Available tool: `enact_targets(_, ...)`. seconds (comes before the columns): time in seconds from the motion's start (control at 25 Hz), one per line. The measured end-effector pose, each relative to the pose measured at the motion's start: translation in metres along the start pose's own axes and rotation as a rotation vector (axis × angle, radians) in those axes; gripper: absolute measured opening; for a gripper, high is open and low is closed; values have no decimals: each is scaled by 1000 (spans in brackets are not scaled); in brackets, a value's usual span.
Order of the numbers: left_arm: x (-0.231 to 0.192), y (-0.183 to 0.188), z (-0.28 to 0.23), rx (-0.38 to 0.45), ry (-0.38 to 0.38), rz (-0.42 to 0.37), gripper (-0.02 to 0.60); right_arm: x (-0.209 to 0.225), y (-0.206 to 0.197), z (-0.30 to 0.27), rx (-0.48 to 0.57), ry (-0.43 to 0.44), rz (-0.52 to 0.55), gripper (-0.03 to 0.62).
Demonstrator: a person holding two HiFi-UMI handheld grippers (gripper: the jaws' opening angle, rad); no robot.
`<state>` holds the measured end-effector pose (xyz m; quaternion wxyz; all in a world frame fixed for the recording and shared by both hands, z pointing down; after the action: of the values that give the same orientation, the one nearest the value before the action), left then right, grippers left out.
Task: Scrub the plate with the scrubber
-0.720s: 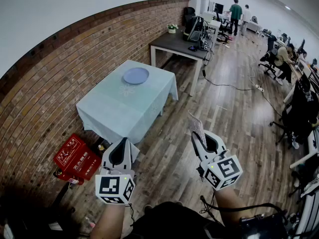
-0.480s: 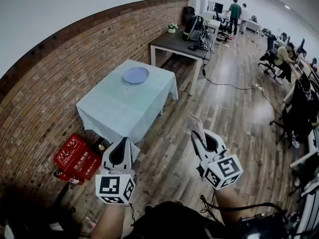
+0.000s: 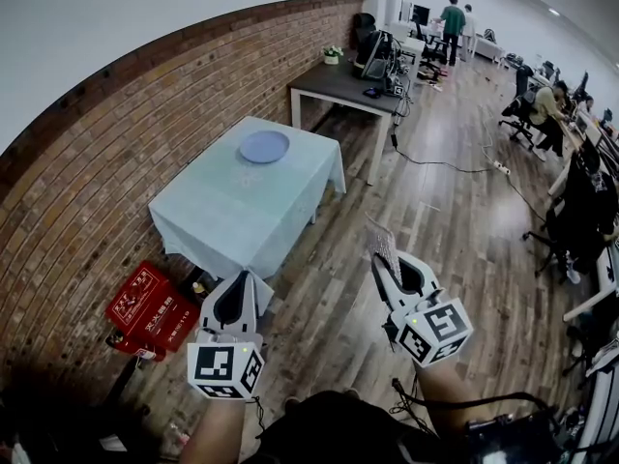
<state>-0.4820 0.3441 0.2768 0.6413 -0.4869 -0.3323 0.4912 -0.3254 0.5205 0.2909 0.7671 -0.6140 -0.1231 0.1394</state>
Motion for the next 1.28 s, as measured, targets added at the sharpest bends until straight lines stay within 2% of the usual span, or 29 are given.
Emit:
enact_targets(0.76, -53, -18, -7, -1, -76, 64, 9, -36, -19, -35, -29, -38, 20, 71)
enact_targets(1.08, -60, -37, -60, -10, -44, 49, 9, 2, -37, -80, -36, -4, -6, 71)
enact_targets(1.28, -58, -50, -106, -18, -15, 34, 9, 45, -39, -110, -37, 21, -7, 71)
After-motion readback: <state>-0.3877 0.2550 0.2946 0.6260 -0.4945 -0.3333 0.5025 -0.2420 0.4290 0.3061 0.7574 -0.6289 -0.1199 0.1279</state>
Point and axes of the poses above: the fingertips, and each gripper's own axes: z backward along the fingers, x to its right, y out of its top, the point moved 1 cm from there along z, backward along the fingers, and after that the axes turned 13 degrees about x, right-handed, at the moved point
